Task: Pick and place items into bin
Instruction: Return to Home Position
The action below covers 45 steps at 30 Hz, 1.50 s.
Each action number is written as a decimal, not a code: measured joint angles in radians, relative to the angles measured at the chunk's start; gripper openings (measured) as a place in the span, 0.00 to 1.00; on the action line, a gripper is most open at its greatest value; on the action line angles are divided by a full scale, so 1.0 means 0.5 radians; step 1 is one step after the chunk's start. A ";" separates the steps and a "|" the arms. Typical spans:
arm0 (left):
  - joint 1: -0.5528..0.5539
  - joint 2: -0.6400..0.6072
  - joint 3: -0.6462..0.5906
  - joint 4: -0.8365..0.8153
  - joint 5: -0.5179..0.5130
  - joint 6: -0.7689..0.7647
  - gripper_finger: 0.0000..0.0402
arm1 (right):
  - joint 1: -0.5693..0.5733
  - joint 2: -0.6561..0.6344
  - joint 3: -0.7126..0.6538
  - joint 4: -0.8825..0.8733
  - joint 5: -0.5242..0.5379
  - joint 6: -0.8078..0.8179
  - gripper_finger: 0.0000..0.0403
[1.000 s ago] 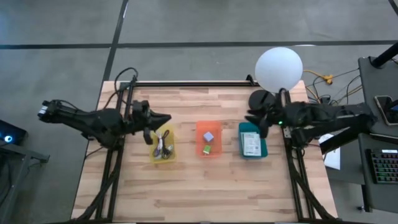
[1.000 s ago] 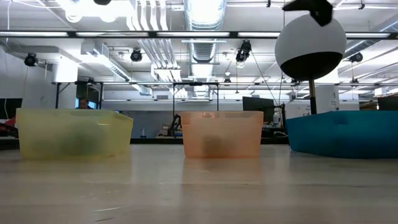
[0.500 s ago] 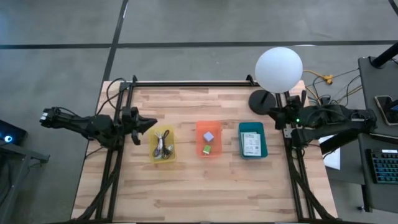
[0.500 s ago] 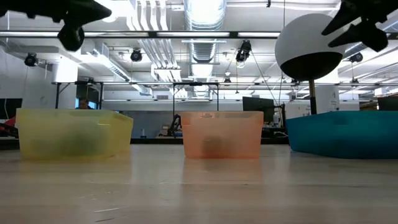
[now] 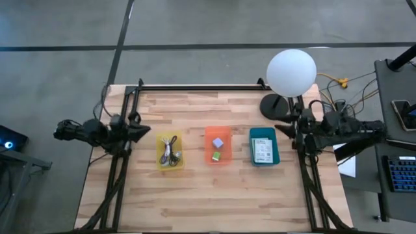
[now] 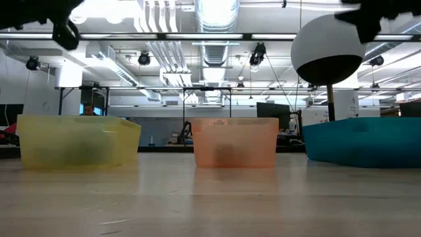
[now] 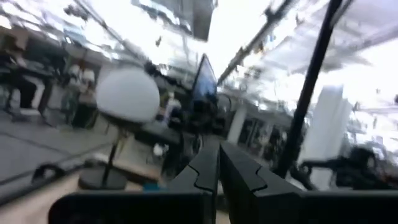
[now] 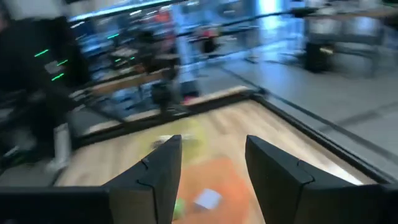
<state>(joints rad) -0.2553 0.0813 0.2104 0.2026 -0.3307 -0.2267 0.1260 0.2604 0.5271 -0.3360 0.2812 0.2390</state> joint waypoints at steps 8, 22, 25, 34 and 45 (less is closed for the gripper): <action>-0.002 -0.107 -0.330 0.244 0.138 -0.143 0.00 | -0.002 -0.522 -0.474 0.073 0.118 0.195 0.41; 0.000 0.012 -0.401 0.250 0.131 -0.215 0.00 | -0.004 -0.416 -0.555 -0.087 0.169 0.290 0.41; 0.000 0.047 -0.401 0.254 0.130 -0.215 0.00 | -0.004 -0.399 -0.554 -0.080 0.170 0.317 0.41; 0.250 -0.103 -0.405 0.272 0.138 -0.213 0.00 | -0.114 -0.518 -0.711 0.003 0.157 0.310 0.41; 0.638 -0.107 -0.407 0.299 0.081 -0.213 0.00 | -0.194 -0.522 -1.037 0.985 0.132 0.316 0.41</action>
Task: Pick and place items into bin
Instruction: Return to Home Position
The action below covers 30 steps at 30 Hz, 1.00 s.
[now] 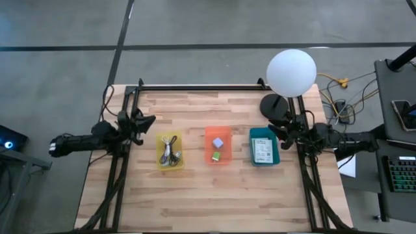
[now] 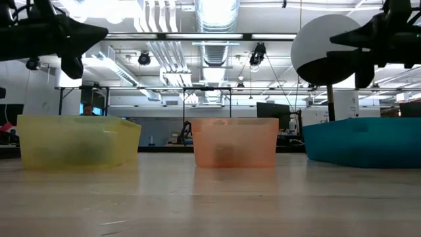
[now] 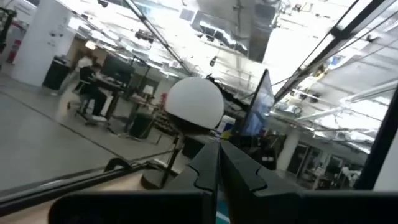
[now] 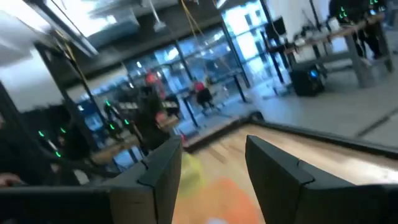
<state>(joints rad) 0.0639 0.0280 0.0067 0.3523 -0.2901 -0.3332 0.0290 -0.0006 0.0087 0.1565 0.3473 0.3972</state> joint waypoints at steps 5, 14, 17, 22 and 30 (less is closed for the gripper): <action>0.006 0.000 -0.001 0.009 0.003 0.000 0.00 | 0.038 0.000 0.000 0.073 -0.022 -0.007 0.41; 0.077 -0.001 -0.002 0.022 -0.001 0.000 0.00 | -0.131 0.001 0.000 0.070 -0.010 -0.007 0.41; 0.066 -0.001 -0.002 0.011 0.001 0.000 0.00 | -0.129 0.001 0.000 0.069 -0.011 -0.008 0.41; 0.066 0.006 -0.003 0.025 0.001 0.000 0.00 | -0.129 0.001 0.000 0.064 -0.011 -0.007 0.41; 0.066 0.178 -0.003 0.021 -0.003 0.000 0.00 | -0.129 0.024 0.001 0.061 -0.013 -0.008 0.41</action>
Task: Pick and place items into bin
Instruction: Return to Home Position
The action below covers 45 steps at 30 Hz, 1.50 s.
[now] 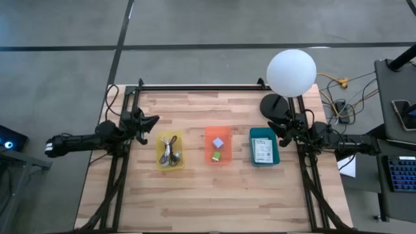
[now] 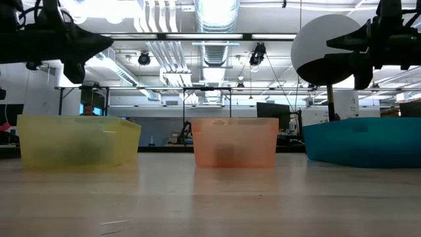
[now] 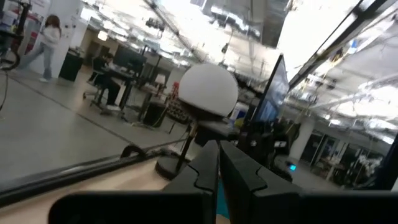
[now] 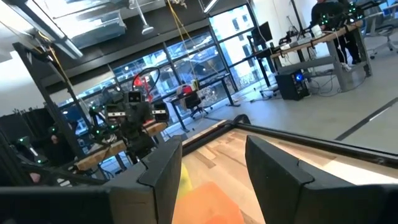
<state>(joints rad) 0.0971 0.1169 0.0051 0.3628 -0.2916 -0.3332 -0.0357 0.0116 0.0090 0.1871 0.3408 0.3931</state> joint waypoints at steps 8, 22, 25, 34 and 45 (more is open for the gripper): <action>0.000 0.119 -0.001 -0.007 0.001 0.000 0.00 | 0.000 0.007 0.000 0.002 0.000 0.000 0.41; 0.000 0.258 -0.001 -0.010 0.001 0.000 0.00 | 0.000 0.008 0.001 0.002 0.001 0.000 0.41; -0.001 0.278 -0.001 -0.010 0.001 0.000 0.00 | 0.000 0.008 0.001 0.002 0.001 0.000 0.41; 0.000 0.312 -0.001 -0.011 0.002 0.000 0.00 | 0.001 0.005 0.001 0.006 -0.003 0.000 0.41; -0.001 0.317 -0.001 -0.010 0.002 0.000 0.00 | 0.001 0.007 0.002 0.007 0.002 0.000 0.41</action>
